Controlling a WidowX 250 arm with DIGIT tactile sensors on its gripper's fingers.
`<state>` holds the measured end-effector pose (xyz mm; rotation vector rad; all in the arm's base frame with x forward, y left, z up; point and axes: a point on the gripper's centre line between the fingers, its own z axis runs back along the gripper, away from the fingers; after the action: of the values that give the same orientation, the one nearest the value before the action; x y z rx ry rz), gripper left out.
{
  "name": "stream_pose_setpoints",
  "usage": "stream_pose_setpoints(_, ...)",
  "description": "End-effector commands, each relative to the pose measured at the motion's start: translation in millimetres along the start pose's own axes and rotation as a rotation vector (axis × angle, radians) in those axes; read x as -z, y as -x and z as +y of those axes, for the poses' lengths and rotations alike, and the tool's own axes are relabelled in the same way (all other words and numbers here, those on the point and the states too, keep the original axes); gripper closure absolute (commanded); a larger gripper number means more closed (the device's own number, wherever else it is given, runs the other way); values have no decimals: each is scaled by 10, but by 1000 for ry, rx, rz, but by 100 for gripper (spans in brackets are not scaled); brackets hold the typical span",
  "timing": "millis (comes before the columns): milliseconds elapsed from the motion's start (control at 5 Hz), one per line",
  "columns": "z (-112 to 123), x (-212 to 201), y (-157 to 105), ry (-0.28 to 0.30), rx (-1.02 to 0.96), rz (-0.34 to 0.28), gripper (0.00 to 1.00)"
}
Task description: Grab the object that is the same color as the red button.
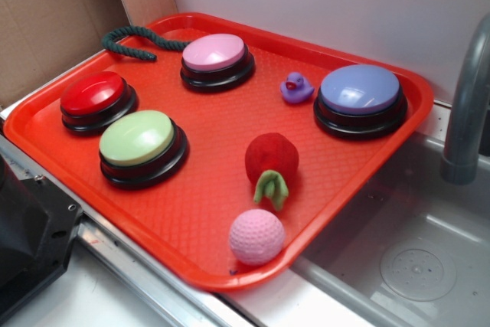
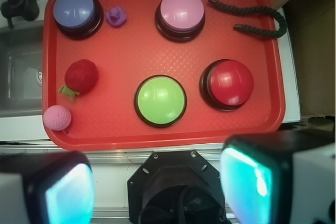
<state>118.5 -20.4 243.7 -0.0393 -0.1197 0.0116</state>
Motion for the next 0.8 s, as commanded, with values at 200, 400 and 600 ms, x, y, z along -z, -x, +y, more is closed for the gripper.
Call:
stream_pose_setpoints(200,-29,39,-401,-43,257,17,0)
stream_pose_setpoints(400,-168,128,-694,-74,513,44,0)
stream_pose_setpoints(600,-362,379,-952,-58,766,143,0)
